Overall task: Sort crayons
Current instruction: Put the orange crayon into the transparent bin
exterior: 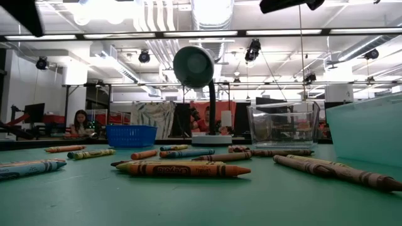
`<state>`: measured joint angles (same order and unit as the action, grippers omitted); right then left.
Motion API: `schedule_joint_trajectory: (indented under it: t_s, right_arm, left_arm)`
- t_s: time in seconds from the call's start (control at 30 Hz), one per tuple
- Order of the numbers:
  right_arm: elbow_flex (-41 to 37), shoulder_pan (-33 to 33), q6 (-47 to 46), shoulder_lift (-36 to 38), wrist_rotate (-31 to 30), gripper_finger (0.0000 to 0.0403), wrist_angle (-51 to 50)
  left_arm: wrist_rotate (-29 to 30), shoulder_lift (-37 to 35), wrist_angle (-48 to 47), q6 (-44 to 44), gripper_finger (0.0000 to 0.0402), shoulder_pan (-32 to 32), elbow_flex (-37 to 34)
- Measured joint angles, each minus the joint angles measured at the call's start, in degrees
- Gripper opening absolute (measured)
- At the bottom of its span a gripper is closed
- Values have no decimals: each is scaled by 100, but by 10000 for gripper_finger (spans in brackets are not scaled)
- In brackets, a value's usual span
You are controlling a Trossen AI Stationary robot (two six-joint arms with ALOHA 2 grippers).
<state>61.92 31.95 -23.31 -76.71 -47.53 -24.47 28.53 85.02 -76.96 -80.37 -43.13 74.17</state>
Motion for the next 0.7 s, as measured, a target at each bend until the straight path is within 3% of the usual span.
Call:
schedule_joint_trajectory:
  t_s: [0.2,0.43,0.7]
  right_arm:
    - [221,-248,-353,0,460,54,-11]
    - [377,-662,-386,0,1300,54,-51]
    - [583,-779,-374,0,1501,54,-461]
  left_arm:
    - [267,-58,384,1373,36,561,-7]
    - [500,-60,1573,2925,36,1052,-116]
    - [457,-64,3577,3633,36,1570,-843]
